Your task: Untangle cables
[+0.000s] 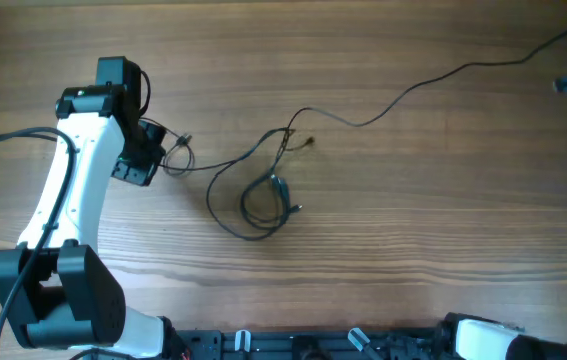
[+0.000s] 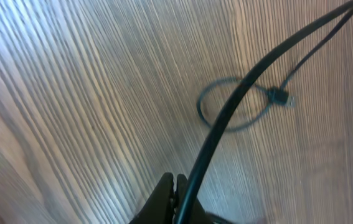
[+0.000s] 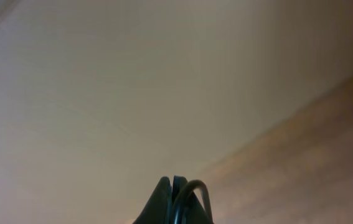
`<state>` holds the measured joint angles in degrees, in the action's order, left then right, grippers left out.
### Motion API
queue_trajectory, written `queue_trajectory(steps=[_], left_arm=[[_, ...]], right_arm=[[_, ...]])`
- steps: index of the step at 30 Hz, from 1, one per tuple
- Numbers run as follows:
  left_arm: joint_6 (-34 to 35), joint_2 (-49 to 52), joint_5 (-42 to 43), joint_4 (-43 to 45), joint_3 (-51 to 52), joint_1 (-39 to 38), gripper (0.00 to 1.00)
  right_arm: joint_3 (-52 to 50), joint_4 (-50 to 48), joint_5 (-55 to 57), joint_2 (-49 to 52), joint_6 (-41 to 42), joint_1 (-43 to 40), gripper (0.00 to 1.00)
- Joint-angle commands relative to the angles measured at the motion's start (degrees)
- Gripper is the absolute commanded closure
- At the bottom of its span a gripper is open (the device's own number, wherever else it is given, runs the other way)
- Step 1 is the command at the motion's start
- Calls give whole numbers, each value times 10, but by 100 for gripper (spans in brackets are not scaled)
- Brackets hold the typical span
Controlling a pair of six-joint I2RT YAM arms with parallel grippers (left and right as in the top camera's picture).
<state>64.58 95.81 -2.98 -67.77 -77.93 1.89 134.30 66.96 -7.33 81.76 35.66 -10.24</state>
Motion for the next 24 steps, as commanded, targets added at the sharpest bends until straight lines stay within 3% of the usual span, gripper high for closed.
queue_trajectory(steps=[1,5,10,15,19,24], left_arm=[[-14,5,33,-2,3,1,96],[-14,5,36,-3,3,-9,96],[-13,6,35,1,3,-45,82],[-12,6,-22,14,3,-82,78],[-11,6,-31,13,3,-90,55],[-14,6,-22,10,3,-94,37]], right_arm=[[0,33,14,22,-10,-2,95],[0,72,13,35,-9,-2,95],[0,121,12,37,-10,-2,96],[-1,172,47,41,-11,-2,95],[-1,206,96,49,-10,-2,95],[-2,232,101,71,-11,-2,82]])
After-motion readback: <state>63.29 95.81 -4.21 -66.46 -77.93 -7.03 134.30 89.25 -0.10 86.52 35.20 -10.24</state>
